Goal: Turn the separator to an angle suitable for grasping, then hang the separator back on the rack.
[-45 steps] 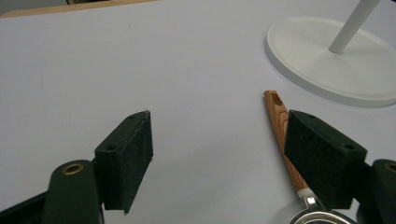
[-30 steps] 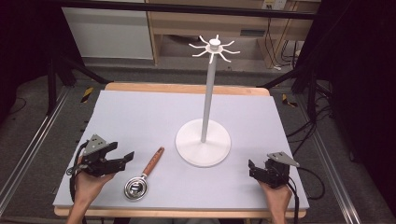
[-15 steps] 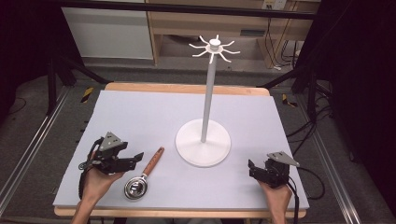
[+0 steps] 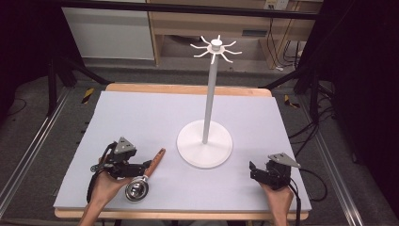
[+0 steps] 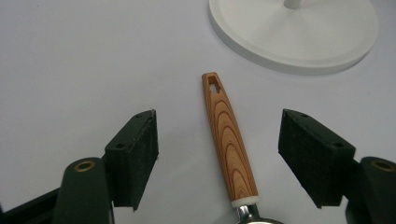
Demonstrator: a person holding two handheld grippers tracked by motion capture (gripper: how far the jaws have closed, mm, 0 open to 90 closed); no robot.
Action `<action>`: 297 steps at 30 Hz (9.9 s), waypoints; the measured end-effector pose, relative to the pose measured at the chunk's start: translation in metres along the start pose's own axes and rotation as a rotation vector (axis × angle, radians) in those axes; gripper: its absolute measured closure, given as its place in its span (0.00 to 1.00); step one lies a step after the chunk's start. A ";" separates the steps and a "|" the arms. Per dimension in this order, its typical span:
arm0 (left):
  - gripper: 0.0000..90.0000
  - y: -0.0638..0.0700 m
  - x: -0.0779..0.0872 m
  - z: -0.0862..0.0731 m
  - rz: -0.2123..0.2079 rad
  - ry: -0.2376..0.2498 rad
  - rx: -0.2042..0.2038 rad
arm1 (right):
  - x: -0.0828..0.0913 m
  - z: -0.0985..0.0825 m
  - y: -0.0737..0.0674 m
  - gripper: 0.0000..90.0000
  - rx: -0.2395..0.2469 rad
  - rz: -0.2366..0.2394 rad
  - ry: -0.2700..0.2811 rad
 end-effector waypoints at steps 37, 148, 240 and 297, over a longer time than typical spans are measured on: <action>0.53 0.007 -0.047 -0.013 0.017 -0.184 -0.007 | -0.004 -0.001 -0.002 0.15 0.008 0.007 -0.028; 0.74 -0.004 -0.065 0.014 -0.042 -0.360 -0.041 | -0.006 -0.003 0.006 0.16 -0.020 0.016 -0.063; 0.74 0.028 0.094 0.128 -0.054 0.601 -0.084 | -0.008 -0.004 0.004 0.16 -0.004 -0.004 -0.055; 0.74 0.074 0.100 0.195 -0.130 0.654 -0.181 | -0.007 -0.003 0.004 0.16 -0.007 0.000 -0.051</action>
Point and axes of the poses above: each handheld gripper's, and its own axes: x roughly backward along the jaws, z roughly out of its top, y roughly to its right, the point moved 2 cm from there along -x, roughly forward along the jaws, and after that the axes turned 8 degrees about -z, right-handed, at the moved point
